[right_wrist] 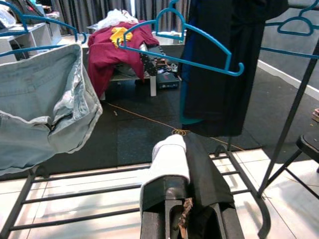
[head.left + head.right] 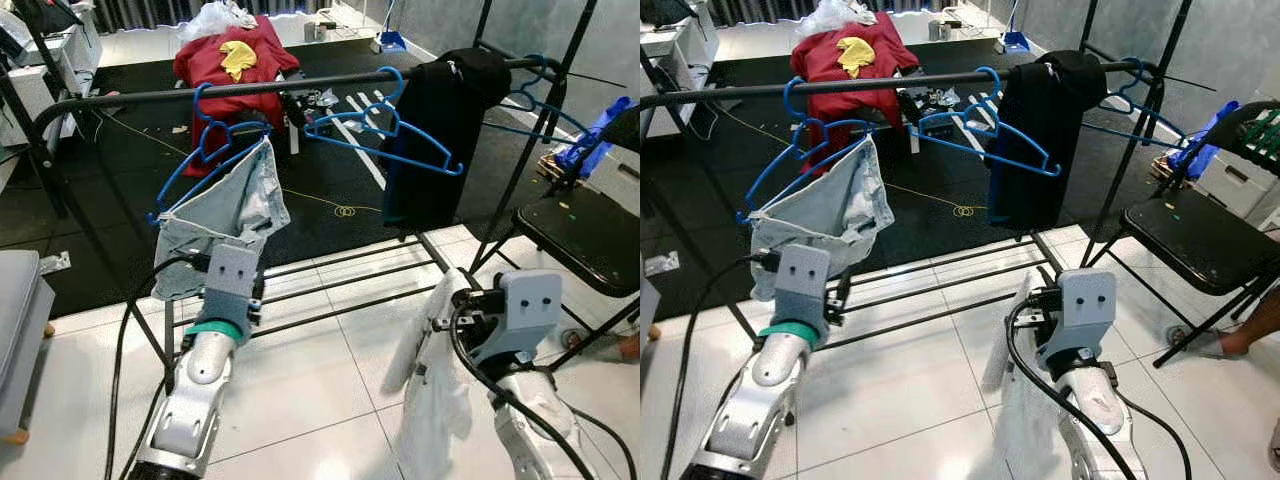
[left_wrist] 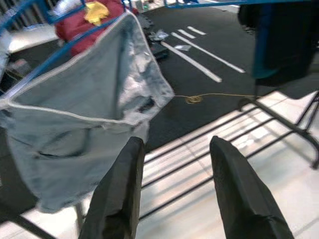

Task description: Hang hanger

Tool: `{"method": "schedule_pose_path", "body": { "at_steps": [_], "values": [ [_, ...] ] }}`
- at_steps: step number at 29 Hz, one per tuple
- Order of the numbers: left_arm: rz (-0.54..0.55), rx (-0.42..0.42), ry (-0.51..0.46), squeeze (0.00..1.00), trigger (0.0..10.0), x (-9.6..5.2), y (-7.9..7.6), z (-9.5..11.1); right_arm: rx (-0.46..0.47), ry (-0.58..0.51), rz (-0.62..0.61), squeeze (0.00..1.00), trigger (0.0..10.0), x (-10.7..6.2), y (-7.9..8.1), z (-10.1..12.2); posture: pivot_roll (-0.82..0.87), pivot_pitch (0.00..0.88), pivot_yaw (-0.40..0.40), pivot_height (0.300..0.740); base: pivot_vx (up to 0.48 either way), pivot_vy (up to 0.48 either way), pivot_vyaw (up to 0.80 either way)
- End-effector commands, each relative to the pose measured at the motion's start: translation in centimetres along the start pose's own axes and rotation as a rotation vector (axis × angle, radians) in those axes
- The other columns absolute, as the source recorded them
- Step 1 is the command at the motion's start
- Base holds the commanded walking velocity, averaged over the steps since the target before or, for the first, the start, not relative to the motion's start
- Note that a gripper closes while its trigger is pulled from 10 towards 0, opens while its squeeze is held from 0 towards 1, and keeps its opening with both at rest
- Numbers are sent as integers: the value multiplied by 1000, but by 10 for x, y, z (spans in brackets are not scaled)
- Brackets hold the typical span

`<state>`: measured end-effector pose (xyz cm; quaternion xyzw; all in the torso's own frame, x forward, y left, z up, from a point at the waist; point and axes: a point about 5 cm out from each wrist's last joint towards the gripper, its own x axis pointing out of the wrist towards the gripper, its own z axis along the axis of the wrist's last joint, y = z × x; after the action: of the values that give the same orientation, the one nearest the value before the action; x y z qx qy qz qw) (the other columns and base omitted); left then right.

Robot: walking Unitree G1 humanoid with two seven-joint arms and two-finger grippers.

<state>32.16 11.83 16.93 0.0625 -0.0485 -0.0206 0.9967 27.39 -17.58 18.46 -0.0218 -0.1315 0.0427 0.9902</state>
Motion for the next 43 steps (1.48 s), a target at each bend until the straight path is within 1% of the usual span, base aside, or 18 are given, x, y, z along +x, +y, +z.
{"method": "schedule_pose_path", "body": {
  "at_steps": [1, 3, 7, 13, 21, 38, 43],
  "values": [
    [-7, -33, 28, 0, 10000, -3, -1, -4, -9, -15, -11, 0, 10000, -2, -1, 0, -276, 95, 86, 740, 0, 0, 0],
    [-8, -39, 37, 0, 10000, -3, -1, -6, -8, -13, -11, 0, 10000, -2, -1, -1, -274, 96, 86, 740, 0, 0, 0],
    [-6, -16, 28, 0, 10000, -3, 2, -9, -3, -13, -10, 0, 10000, -2, 1, -2, -265, 96, 85, 740, 0, 0, 0],
    [-12, -30, 21, 0, 10000, -3, 3, -7, 4, -15, -4, 0, 10000, 1, 3, -4, -253, 96, 81, 740, 0, 0, 0],
    [-21, -28, 29, 0, 10000, -4, 1, -8, 9, -15, -2, 0, 10000, 2, 4, -4, -250, 99, 80, 740, 0, 0, 0],
    [-35, -23, 31, 0, 10000, -1, 0, -8, 8, -15, -2, 0, 10000, 2, 5, -5, -253, 102, 87, 740, 0, 0, 0],
    [-40, -38, 32, 0, 10000, -2, 0, -8, 10, -12, 0, 0, 10000, 2, 5, -6, -249, 103, 85, 740, 0, 0, 0]
  ]
}}
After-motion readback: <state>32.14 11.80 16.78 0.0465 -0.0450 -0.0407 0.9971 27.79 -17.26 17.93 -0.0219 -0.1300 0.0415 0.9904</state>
